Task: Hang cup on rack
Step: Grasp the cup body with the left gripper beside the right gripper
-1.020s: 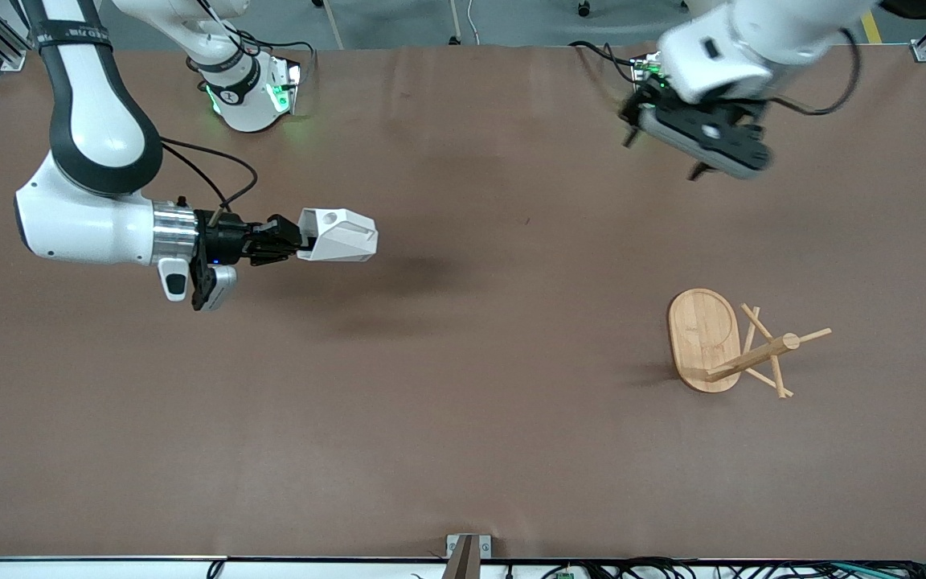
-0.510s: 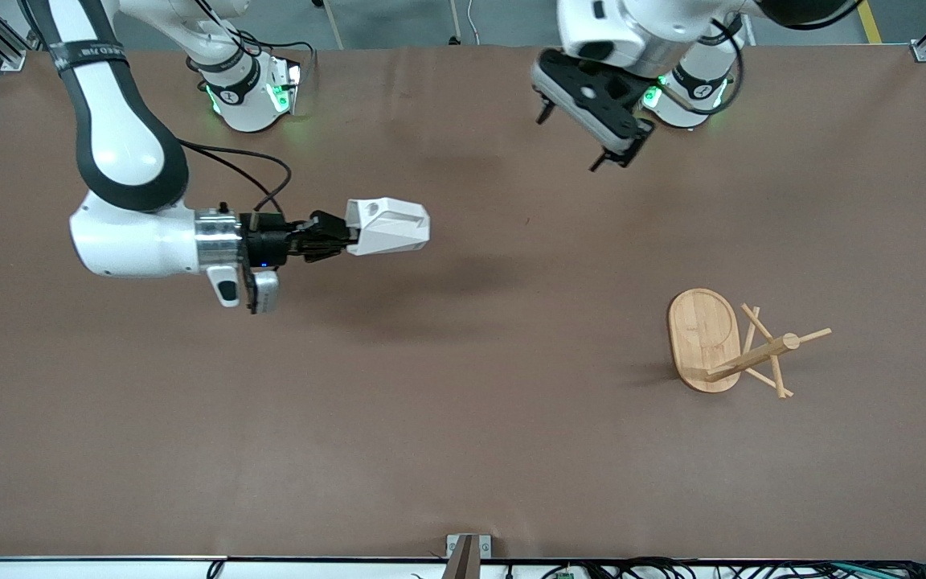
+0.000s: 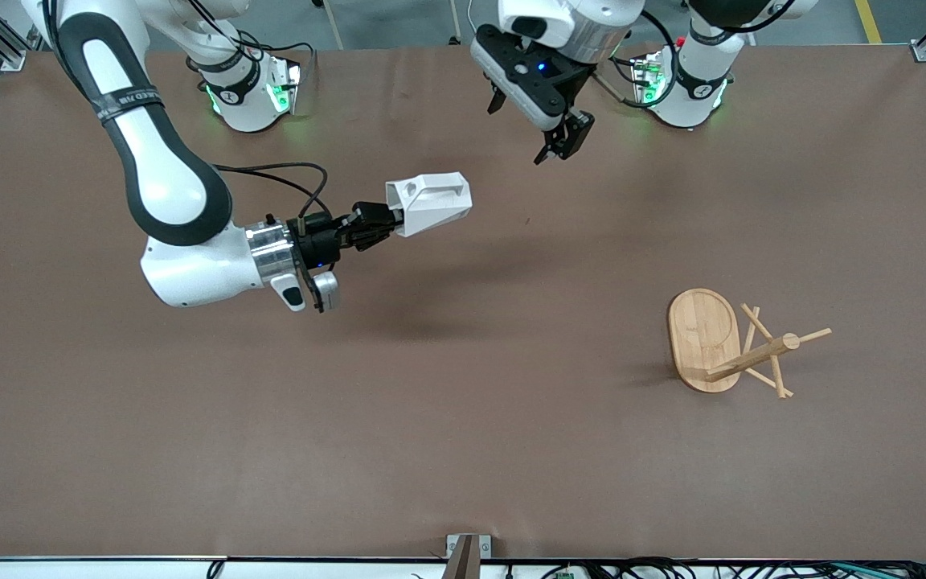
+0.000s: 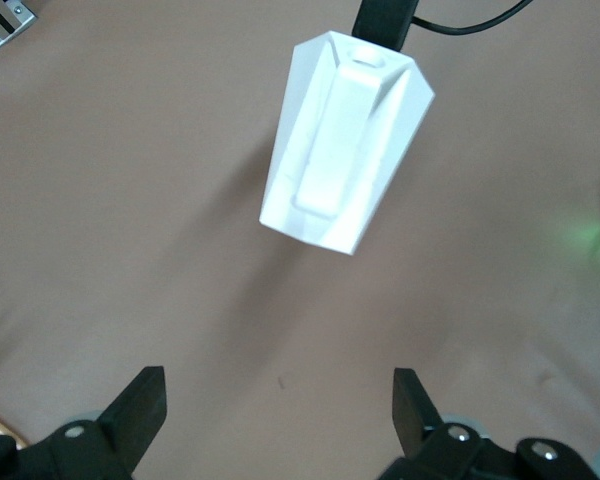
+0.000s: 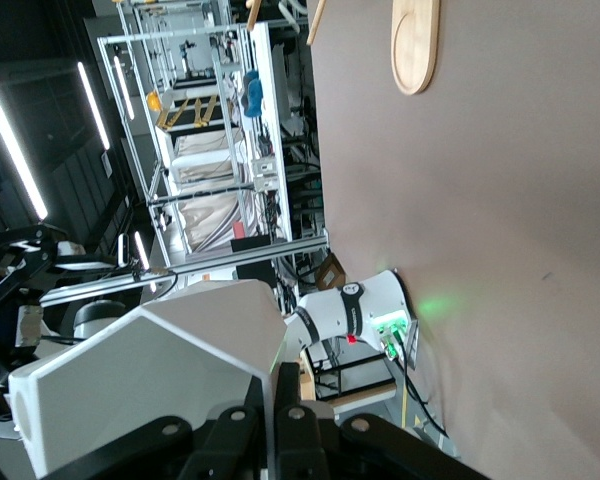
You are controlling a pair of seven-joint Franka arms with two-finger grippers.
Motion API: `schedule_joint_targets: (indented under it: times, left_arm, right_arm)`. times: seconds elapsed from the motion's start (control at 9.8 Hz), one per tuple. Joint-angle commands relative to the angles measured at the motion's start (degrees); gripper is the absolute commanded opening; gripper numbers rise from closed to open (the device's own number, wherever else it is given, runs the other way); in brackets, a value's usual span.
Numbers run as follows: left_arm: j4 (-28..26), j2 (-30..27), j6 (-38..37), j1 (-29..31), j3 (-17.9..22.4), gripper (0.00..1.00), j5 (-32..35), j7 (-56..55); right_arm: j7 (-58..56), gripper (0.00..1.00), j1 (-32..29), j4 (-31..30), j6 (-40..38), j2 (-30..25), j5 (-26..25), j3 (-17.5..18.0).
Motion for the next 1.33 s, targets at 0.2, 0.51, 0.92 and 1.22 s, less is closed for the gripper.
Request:
schedule_joint_targets:
  times: [0.2, 0.51, 0.92, 1.22]
  left_arm:
    - [3.5, 7.0, 1.0, -2.1, -2.9, 0.99, 4.9, -0.9]
    - [2.9, 6.9, 0.6, -2.3, -3.2, 1.0, 4.2, -1.0]
    - [2.9, 7.8, 0.6, -2.4, -3.3, 0.94, 4.4, 0.2]
    - [3.0, 7.9, 0.6, -2.3, -3.3, 0.27, 4.5, 0.5]
  right_arm:
    - [0.7, 0.01, 0.4, 0.6, -1.6, 0.3, 3.1, 4.6]
    - [0.6, 0.01, 0.5, 0.6, -1.3, 0.3, 4.6, 4.7]
    - [0.3, 0.01, 1.0, 1.1, -0.1, 0.3, 8.7, 4.8]
    - [0.4, 0.01, 0.9, 1.3, -0.2, 0.3, 8.8, 4.9]
